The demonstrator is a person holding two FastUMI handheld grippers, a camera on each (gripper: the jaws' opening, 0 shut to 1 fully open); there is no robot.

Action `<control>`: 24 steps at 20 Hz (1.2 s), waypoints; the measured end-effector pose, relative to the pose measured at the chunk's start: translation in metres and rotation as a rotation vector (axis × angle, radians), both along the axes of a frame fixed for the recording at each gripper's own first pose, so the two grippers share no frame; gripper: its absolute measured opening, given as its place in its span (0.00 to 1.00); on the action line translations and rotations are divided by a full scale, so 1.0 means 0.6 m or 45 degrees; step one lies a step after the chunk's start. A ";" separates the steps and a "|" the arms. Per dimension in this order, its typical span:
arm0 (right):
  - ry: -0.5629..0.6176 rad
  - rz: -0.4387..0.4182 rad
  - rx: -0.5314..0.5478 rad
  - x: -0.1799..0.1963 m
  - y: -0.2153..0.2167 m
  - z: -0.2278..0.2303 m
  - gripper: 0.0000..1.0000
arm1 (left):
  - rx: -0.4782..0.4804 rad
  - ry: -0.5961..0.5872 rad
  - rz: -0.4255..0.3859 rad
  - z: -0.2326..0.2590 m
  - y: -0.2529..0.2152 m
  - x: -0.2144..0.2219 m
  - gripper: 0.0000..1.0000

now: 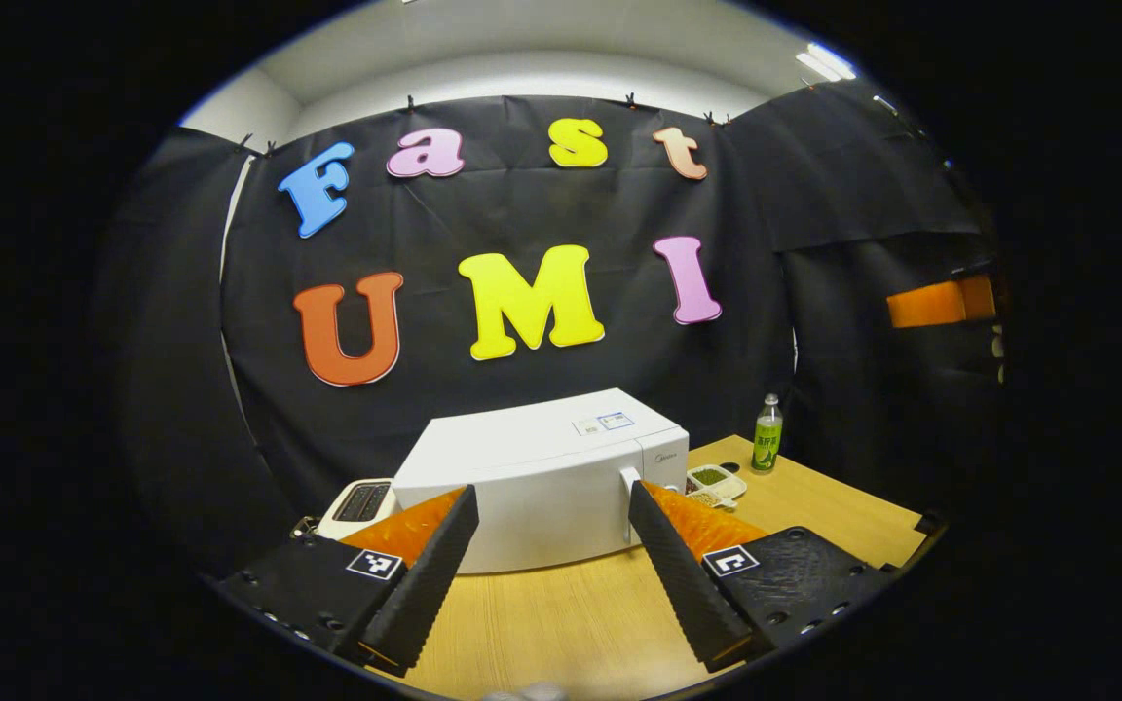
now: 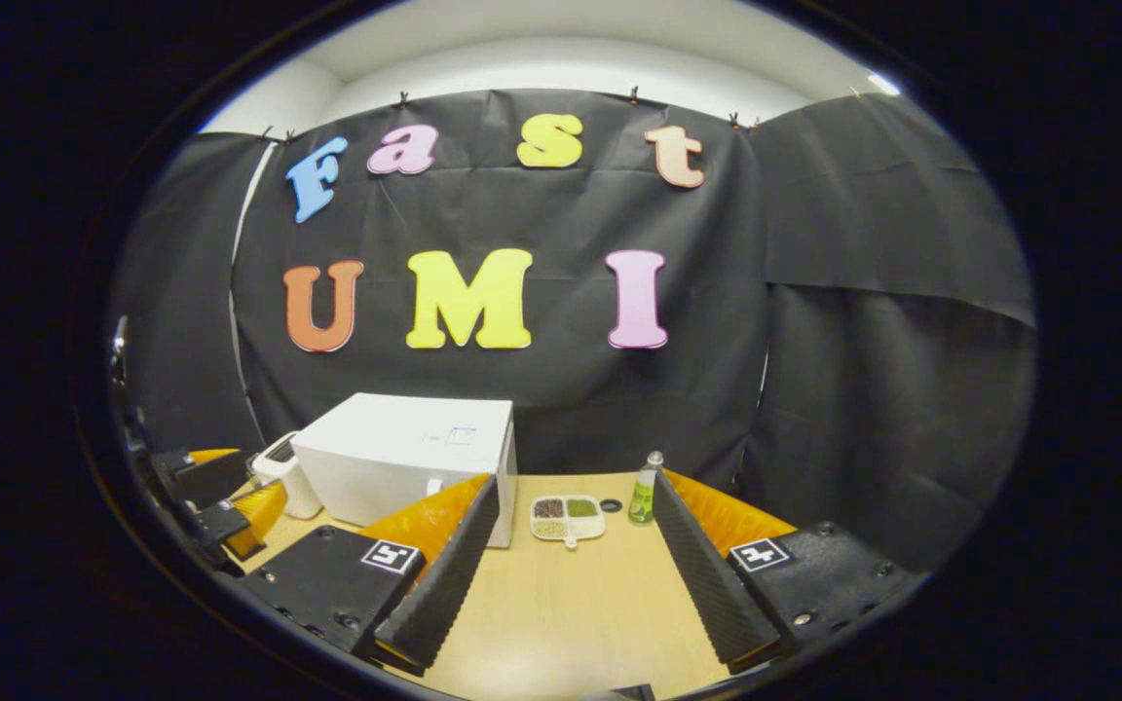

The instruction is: Open the microwave oven with the left hand, put the food in, and close the microwave oven.

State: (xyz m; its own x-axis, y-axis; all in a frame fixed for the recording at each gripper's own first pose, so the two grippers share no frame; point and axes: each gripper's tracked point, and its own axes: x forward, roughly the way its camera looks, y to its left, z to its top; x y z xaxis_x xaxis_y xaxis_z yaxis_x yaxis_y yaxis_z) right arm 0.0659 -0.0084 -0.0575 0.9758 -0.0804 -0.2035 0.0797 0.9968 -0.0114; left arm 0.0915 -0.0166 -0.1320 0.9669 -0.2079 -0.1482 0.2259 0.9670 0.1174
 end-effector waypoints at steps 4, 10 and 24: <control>-0.022 0.053 -0.011 -0.023 0.049 0.004 0.92 | -0.072 -0.012 0.099 0.056 0.068 -0.070 0.96; -0.050 0.172 0.024 -0.043 0.131 0.017 0.92 | -0.095 -0.084 0.186 0.125 0.135 -0.140 0.95; -0.156 0.208 -0.002 -0.082 0.151 0.086 0.92 | -0.173 -0.154 0.285 0.193 0.196 -0.171 1.00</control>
State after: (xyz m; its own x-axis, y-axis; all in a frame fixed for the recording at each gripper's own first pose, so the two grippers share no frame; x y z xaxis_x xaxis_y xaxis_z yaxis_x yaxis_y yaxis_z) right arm 0.0164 0.0824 -0.0062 0.9933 0.0809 -0.0824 -0.0823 0.9965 -0.0129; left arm -0.0109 0.1013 -0.0162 0.9999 0.0030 -0.0141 -0.0031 1.0000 -0.0036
